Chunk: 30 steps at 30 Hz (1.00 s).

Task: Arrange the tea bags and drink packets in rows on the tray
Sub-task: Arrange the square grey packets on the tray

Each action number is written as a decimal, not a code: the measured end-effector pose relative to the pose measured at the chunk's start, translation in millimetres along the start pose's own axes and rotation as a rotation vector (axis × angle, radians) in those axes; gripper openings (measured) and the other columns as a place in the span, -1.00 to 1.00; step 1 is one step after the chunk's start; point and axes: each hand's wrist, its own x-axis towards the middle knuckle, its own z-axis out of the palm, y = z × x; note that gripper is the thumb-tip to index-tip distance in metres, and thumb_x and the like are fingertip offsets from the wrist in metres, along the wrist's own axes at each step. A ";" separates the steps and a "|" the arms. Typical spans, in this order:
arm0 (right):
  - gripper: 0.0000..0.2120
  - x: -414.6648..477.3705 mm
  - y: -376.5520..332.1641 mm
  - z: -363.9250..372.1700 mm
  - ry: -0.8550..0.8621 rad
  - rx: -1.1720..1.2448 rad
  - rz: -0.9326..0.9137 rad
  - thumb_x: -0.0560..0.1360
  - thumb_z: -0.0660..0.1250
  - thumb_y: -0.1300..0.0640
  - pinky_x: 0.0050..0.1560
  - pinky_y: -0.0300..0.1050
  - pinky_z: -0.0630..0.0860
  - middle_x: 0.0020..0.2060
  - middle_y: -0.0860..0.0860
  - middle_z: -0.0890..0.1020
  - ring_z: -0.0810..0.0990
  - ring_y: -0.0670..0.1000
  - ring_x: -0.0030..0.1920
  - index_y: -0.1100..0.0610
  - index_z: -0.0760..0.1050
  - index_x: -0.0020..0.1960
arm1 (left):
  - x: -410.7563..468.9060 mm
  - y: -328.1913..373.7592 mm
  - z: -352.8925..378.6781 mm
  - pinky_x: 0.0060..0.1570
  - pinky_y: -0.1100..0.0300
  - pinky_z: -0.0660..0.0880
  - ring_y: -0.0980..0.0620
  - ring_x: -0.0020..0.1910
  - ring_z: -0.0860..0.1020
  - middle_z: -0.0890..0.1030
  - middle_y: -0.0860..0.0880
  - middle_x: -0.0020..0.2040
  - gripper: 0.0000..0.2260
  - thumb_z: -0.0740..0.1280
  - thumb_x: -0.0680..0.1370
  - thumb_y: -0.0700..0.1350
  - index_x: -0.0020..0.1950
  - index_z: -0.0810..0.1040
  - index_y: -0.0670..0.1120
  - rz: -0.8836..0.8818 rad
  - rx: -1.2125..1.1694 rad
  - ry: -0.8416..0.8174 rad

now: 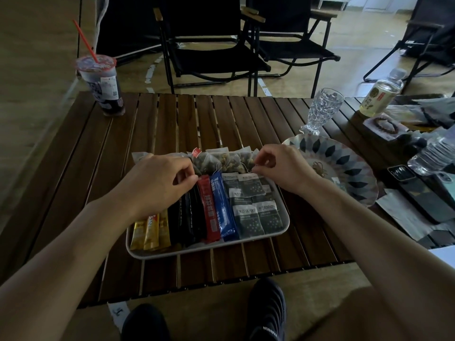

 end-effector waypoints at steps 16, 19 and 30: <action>-0.61 -11.1 -0.2 -3.1 -0.338 -0.175 -0.086 0.40 0.51 -0.04 -0.08 -0.37 0.38 0.05 -0.11 0.54 0.50 -0.15 0.01 0.02 0.57 0.18 | 0.2 6.4 1.8 0.17 -0.05 0.45 0.10 -0.05 0.55 0.56 0.18 -0.10 -0.78 0.15 0.52 0.25 -0.02 0.48 0.19 -0.024 0.027 -0.024; -0.70 -17.0 1.6 -23.0 -0.250 -0.056 -0.013 0.46 0.45 -0.06 -0.06 -0.28 0.50 -0.03 -0.15 0.59 0.56 -0.20 -0.04 0.00 0.59 0.15 | 4.9 11.1 1.7 0.15 -0.09 0.47 0.09 -0.05 0.56 0.58 0.17 -0.08 -0.74 0.12 0.49 0.28 -0.03 0.49 0.18 -0.027 0.015 -0.030; -0.32 -55.4 96.1 -86.0 -0.235 -0.267 0.578 0.33 0.52 -0.24 0.08 -0.14 0.41 0.20 0.04 0.58 0.53 0.04 0.18 0.12 0.52 0.32 | 23.8 38.4 14.3 -0.05 0.04 0.54 0.03 -0.05 0.54 0.50 0.18 -0.15 -0.77 0.15 0.52 0.25 -0.02 0.50 0.17 0.044 0.033 -0.063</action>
